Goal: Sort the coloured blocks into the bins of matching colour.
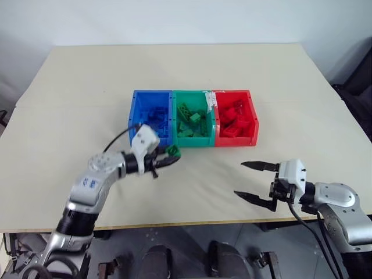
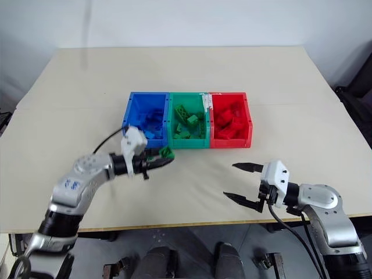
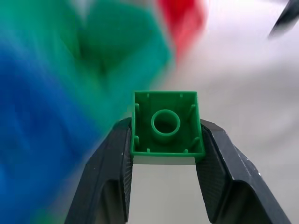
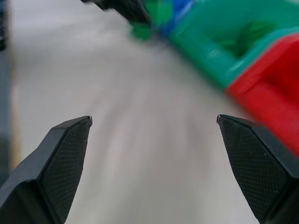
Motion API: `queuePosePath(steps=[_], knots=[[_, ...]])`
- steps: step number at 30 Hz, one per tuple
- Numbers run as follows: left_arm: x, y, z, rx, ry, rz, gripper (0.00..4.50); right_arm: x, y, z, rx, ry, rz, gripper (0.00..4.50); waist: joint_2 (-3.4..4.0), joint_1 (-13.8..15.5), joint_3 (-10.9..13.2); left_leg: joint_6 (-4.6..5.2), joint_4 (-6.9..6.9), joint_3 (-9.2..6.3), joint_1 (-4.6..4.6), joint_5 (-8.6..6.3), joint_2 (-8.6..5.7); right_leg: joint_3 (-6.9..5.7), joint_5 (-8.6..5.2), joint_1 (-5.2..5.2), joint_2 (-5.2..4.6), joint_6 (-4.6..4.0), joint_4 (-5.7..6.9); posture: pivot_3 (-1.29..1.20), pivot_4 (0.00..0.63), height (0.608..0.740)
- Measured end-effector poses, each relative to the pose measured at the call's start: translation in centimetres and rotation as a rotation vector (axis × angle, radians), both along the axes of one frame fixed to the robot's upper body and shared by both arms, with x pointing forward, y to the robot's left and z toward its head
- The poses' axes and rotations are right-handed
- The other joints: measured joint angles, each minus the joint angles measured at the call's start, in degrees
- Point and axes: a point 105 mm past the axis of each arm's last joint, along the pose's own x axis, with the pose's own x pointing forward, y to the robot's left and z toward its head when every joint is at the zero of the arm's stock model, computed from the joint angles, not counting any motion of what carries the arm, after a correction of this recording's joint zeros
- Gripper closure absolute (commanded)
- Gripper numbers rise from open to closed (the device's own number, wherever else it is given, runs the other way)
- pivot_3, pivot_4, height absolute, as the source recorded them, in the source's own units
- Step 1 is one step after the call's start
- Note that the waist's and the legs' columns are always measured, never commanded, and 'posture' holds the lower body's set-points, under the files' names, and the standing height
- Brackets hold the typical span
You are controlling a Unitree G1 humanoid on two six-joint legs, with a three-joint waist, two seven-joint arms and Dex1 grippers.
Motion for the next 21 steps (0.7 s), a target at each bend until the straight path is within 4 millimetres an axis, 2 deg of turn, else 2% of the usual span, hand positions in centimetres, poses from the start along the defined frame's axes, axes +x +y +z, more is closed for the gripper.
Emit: queuePosePath(steps=[1, 3, 7, 11, 15, 16, 18, 21], knots=[[0.5, -0.5, 1.4, -0.015, -0.045, -0.010, 3.02, 0.1, 0.0, 0.6, 0.034, -0.023, -0.033, 0.00, 0.00, -0.2, 0.0, 0.00, 0.00, 0.03, 0.01, 0.00, 0.00, 0.01, 0.01, 0.00, 0.00, 0.01, 0.00, 0.00, 0.150, 0.740], [1.7, -1.4, 2.4, -0.041, -0.077, -0.003, 3.02, 0.4, -0.2, 1.5, 0.089, -0.067, -0.101, 0.00, 0.01, -0.3, 0.0, 0.00, -0.01, 0.04, 0.03, 0.00, -0.02, 0.01, 0.01, 0.01, 0.01, 0.01, -0.01, 0.00, 0.150, 0.740], [4.4, -2.8, 1.5, -0.009, -0.079, 0.031, 3.02, 0.9, -0.7, 3.0, 0.157, -0.143, -0.228, 0.00, 0.01, -0.5, 0.0, 0.00, -0.07, 0.07, 0.01, 0.00, -0.01, 0.02, 0.01, -0.02, 0.05, 0.02, -0.04, 0.00, 0.150, 0.740], [6.5, -4.0, 0.3, 0.034, -0.061, 0.055, 1.67, 1.0, -0.5, 3.8, 0.163, -0.182, -0.269, 0.00, 0.01, -0.5, 0.0, 0.00, -0.13, 0.08, -0.02, 0.00, -0.01, 0.01, 0.01, -0.04, 0.09, 0.03, -0.13, 0.00, 0.150, 0.740], [6.5, -4.2, 0.2, 0.023, -0.068, 0.036, 0.37, 1.0, -0.3, 3.9, 0.166, -0.187, -0.272, 0.00, 0.01, -0.6, 0.0, 0.00, -0.27, 0.10, -0.02, 0.00, 0.01, 0.02, 0.01, -0.09, 0.10, 0.02, -0.19, 0.00, 0.150, 0.740], [6.3, -4.0, 0.3, 0.021, -0.080, 0.025, 0.02, 1.0, -0.1, 3.9, 0.166, -0.184, -0.264, 0.00, 0.01, -0.6, 0.0, 0.00, -0.27, 0.10, -0.02, 0.00, 0.01, 0.02, 0.01, -0.09, 0.11, 0.02, -0.19, 0.00, 0.150, 0.740], [5.5, -2.9, 0.4, 0.010, -0.107, 0.008, 0.01, 1.0, 0.6, 3.8, 0.164, -0.179, -0.228, 0.00, 0.01, -1.0, 0.0, 0.00, -0.30, 0.15, 0.02, 0.00, 0.04, 0.05, 0.01, -0.09, 0.12, 0.02, -0.20, 0.00, 0.150, 0.740], [3.8, 0.6, -0.8, 0.024, -0.117, 0.019, 0.01, 1.3, 1.4, 3.6, 0.154, -0.167, -0.167, 0.00, 0.02, -1.9, 0.0, -0.02, -0.34, 0.13, 0.04, 0.02, 0.12, 0.06, 0.00, -0.10, 0.17, 0.01, -0.19, 0.00, 0.150, 0.740]])
